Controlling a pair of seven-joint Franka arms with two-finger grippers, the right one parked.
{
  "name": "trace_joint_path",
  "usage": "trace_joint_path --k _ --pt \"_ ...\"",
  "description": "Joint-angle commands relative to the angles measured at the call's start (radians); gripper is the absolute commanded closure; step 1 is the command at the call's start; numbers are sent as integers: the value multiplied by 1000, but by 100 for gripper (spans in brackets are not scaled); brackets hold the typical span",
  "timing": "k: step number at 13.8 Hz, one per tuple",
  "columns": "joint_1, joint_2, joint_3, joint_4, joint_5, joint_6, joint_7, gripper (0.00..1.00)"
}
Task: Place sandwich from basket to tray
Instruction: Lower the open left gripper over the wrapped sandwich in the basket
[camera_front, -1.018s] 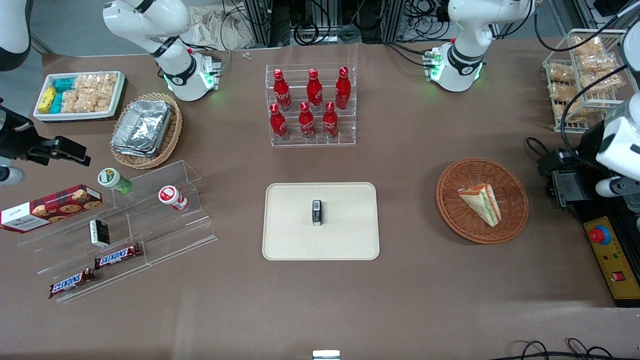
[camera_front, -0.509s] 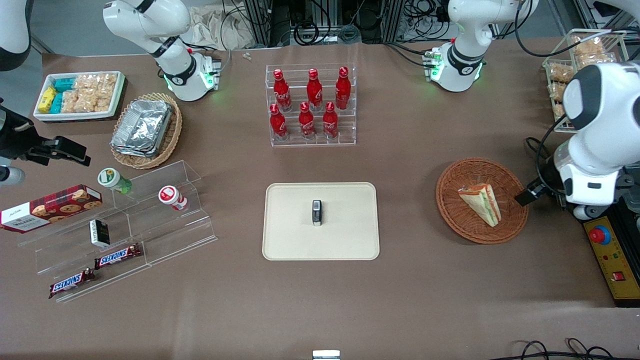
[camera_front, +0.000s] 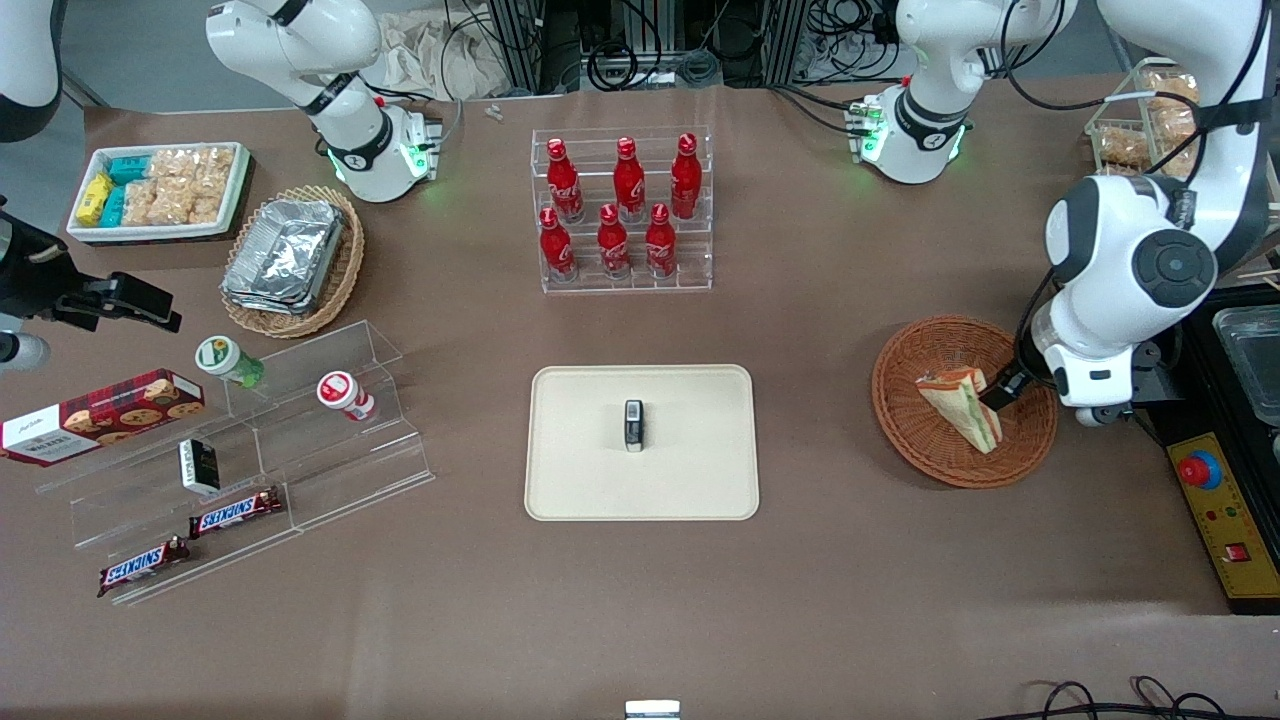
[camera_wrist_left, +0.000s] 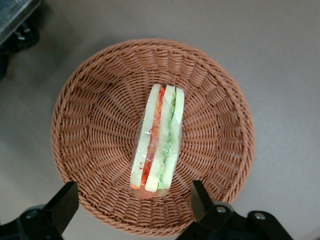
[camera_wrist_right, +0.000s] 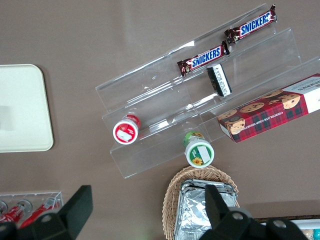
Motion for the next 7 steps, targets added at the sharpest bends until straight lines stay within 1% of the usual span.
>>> trace_joint_path --k 1,7 --pt "1 -20 -4 -45 6 46 -55 0" --pt "1 15 -4 -65 6 85 -55 0"
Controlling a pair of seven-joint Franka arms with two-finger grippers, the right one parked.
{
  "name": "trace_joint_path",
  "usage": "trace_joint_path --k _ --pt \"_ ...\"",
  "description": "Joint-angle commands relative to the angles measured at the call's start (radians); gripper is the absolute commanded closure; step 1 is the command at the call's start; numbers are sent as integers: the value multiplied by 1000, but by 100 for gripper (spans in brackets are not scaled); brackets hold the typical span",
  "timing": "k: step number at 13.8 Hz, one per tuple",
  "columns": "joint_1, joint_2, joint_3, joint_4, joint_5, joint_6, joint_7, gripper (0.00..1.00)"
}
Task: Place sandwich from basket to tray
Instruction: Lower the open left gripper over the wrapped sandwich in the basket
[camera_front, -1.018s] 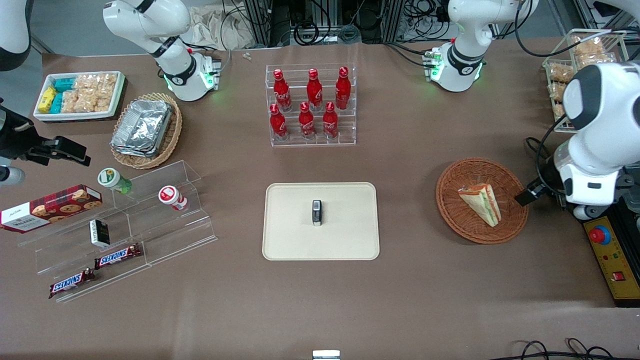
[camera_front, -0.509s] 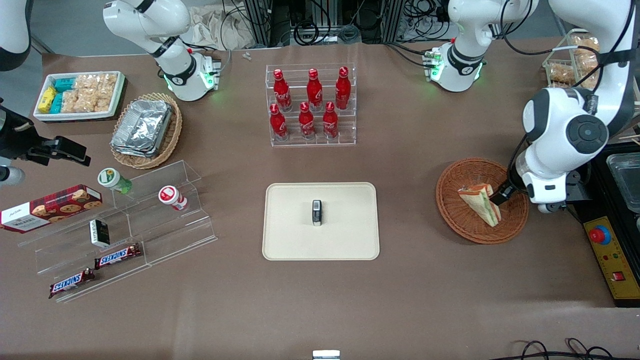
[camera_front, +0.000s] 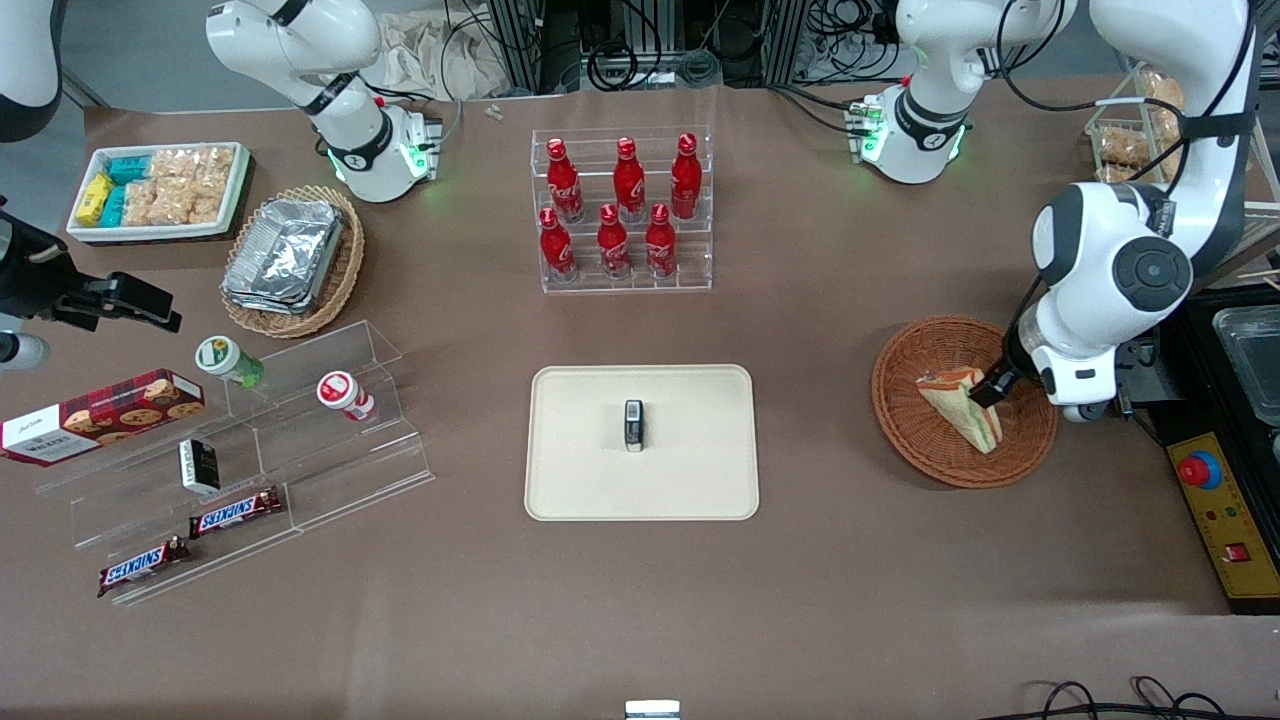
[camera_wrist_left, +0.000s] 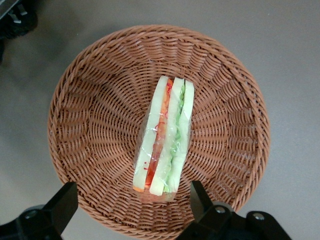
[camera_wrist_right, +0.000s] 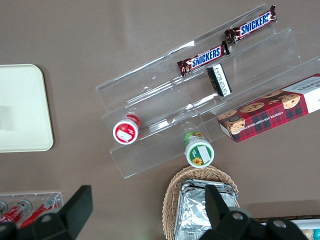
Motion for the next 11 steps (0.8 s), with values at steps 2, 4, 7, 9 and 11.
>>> trace_joint_path --k 2,4,7,9,11 --pt "-2 22 -3 -40 6 95 -32 0" --pt "-7 45 -5 -40 5 126 -32 0" --pt "-14 73 -8 -54 -3 181 -32 0" --pt "-13 71 -8 -75 -3 201 -32 0" --pt "-7 70 -6 -104 -3 234 -32 0"
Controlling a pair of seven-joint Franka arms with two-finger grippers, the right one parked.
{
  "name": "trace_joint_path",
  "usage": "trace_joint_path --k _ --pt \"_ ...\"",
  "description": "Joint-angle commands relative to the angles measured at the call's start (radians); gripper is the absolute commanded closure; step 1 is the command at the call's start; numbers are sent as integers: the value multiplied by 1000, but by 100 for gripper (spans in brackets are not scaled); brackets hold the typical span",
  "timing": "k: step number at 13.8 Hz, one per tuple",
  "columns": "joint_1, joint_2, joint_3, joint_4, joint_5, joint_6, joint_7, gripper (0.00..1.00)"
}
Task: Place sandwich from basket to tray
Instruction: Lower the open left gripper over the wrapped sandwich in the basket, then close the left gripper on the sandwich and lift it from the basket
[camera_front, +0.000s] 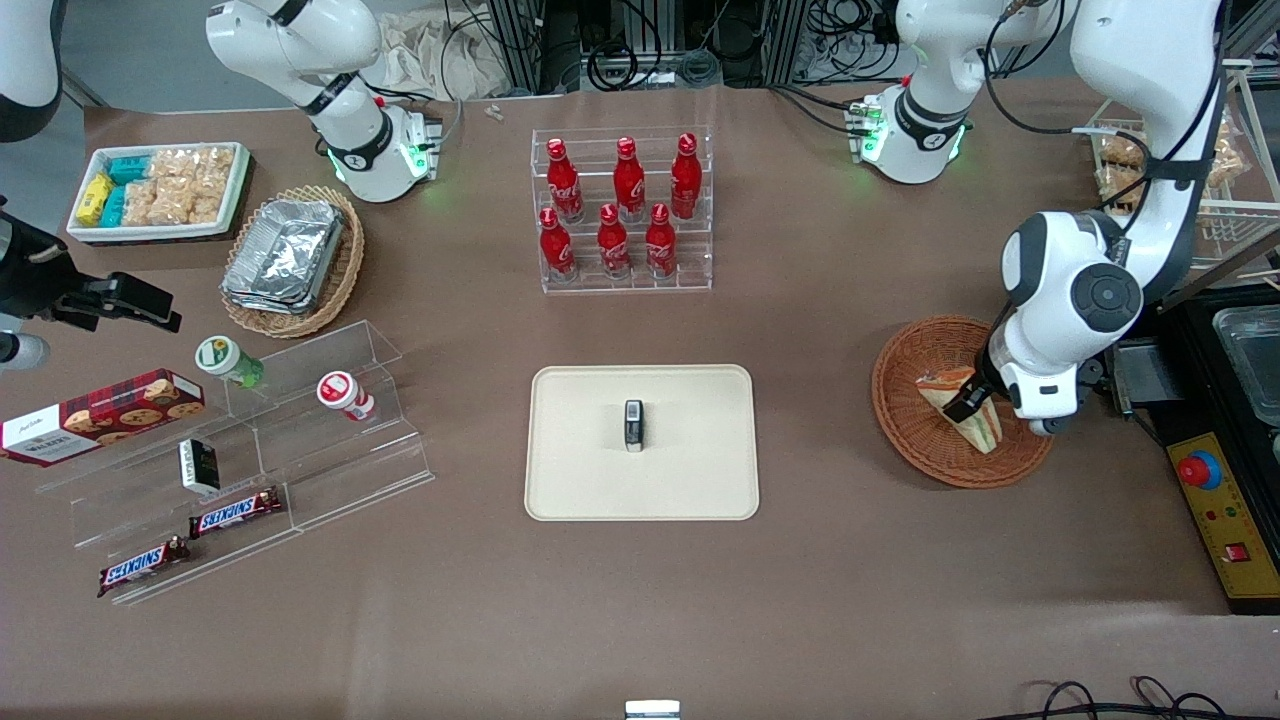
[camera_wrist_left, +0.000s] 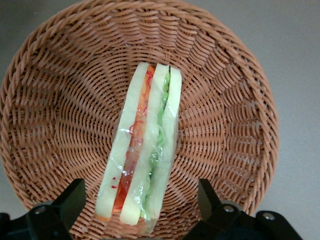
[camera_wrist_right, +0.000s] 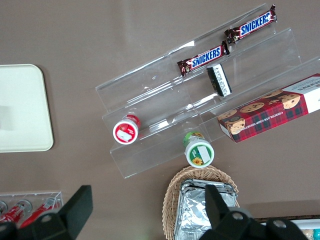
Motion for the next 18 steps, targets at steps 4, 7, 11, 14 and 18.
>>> trace_joint_path --k 4,7,11,14,18 --pt "7 -7 0 -76 1 117 -32 100" --pt "2 -11 0 -72 1 114 -44 100" --pt "-4 -66 -2 -6 4 -24 -30 100" --pt "-5 -84 -34 210 11 -353 4 100" --pt "-5 -66 -132 506 11 -645 48 100"
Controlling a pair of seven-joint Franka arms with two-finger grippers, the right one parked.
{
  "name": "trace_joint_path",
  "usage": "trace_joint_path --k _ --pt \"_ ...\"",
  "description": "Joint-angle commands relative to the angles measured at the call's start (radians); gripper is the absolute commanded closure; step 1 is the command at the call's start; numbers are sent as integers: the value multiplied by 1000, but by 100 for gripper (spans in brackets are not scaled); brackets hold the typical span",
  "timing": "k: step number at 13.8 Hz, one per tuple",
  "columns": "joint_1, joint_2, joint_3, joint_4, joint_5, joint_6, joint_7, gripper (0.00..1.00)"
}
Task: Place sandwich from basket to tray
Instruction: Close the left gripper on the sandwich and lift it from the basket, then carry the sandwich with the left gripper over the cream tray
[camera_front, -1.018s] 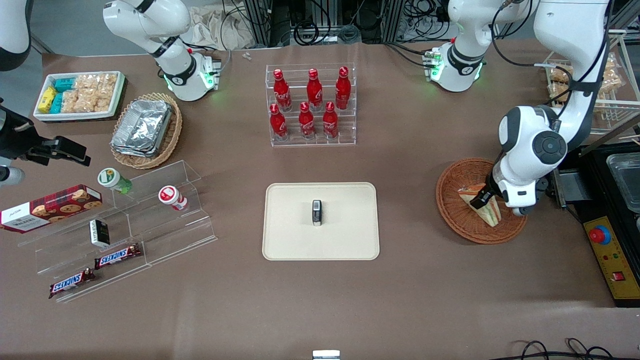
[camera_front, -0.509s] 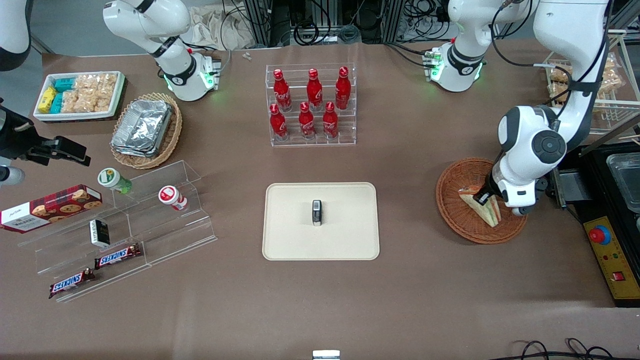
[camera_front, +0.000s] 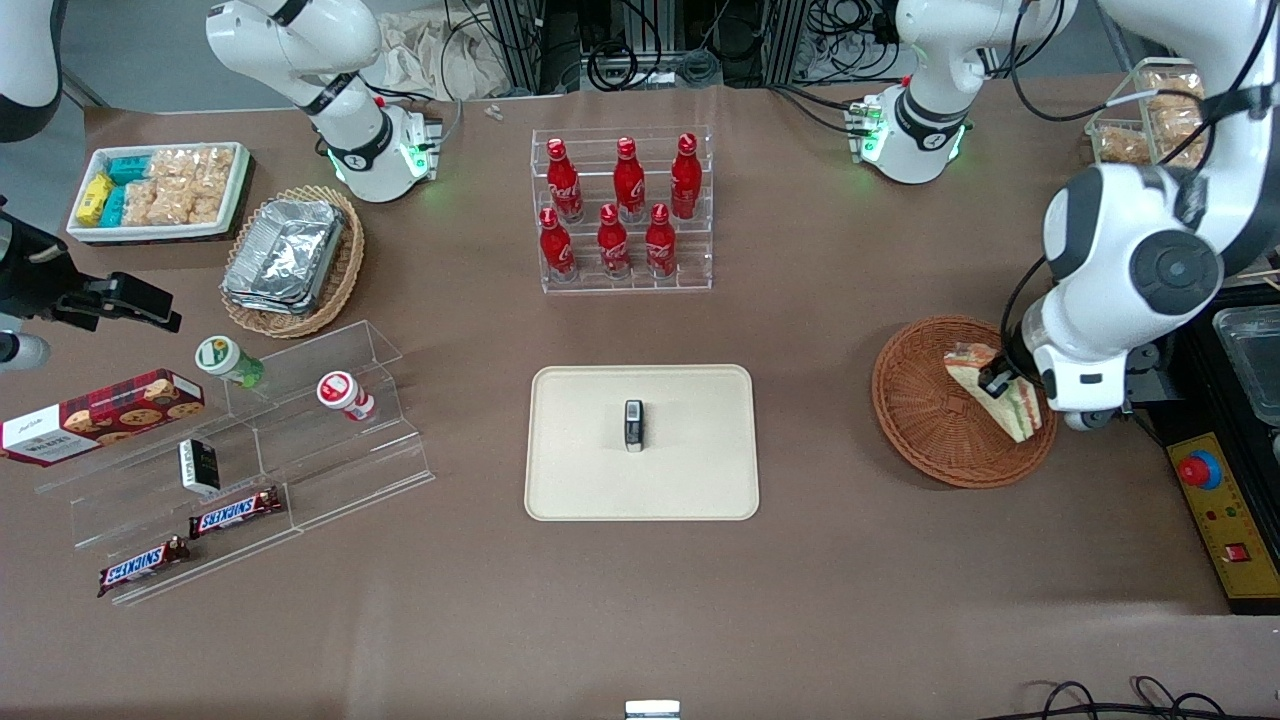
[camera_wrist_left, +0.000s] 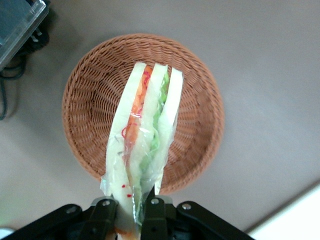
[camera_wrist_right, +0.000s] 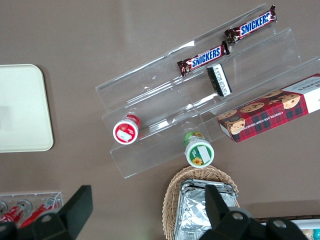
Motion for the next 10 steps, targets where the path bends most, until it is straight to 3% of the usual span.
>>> trace_joint_path --k 1,6,10 --pt "-2 46 -81 200 12 -133 22 100" --pt "-4 198 -327 357 29 -113 1 100" --pt "-16 385 -451 355 163 52 -19 100"
